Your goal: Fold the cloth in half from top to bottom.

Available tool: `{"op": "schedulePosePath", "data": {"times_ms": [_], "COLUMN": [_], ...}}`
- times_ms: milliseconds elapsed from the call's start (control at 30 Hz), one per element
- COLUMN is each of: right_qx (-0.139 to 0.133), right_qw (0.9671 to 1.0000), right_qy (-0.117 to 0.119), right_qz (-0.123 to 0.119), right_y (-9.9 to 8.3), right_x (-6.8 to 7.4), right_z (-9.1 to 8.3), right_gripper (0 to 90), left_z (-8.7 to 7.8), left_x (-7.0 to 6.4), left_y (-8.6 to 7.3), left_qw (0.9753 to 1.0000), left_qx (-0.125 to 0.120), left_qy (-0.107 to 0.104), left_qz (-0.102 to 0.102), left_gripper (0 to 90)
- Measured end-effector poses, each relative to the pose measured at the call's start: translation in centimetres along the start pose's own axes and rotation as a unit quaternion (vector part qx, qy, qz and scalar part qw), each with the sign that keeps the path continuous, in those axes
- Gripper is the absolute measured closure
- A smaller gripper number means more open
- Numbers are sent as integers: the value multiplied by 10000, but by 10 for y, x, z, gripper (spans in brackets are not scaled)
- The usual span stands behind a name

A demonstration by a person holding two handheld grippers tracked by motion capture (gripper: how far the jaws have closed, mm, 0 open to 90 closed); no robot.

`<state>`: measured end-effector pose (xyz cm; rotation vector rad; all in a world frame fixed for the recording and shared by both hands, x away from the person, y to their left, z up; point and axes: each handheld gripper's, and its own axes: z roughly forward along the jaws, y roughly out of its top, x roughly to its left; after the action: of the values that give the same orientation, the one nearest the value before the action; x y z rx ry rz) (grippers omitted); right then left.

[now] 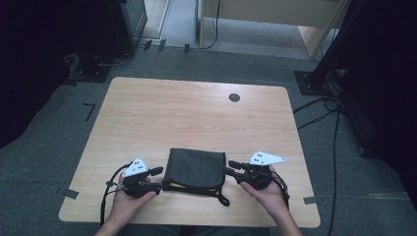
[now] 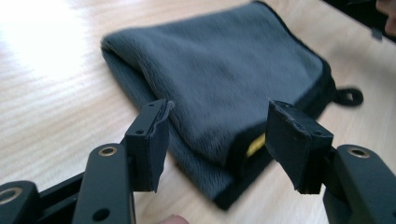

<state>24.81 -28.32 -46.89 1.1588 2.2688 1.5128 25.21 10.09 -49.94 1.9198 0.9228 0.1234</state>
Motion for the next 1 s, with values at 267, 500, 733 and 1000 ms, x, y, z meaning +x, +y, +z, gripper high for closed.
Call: {"op": "schedulePosePath", "data": {"times_ms": [267, 500, 733, 1000], "right_qx": [786, 1114, 1070, 602], "right_qw": [9871, 9765, 9770, 9790], "right_qy": [-1392, -1819, -1804, -1896], "right_qz": [5, 294, 375, 454], "right_y": [-28, -40, -42, -11], "right_x": [35, 37, 34, 55], "right_z": [43, 45, 40, 38], "right_gripper": [324, 164, 142, 146], "left_z": [12, 13, 10, 10], "left_x": [-4, -6, -5, -4], "left_y": [-5, -11, -13, -13], "left_qw": [9973, 9940, 9943, 9938], "left_qx": [464, 800, 776, 789], "left_qy": [562, 712, 685, 719], "left_qz": [11, 227, 251, 300], "left_gripper": [390, 379, 332, 289]}}
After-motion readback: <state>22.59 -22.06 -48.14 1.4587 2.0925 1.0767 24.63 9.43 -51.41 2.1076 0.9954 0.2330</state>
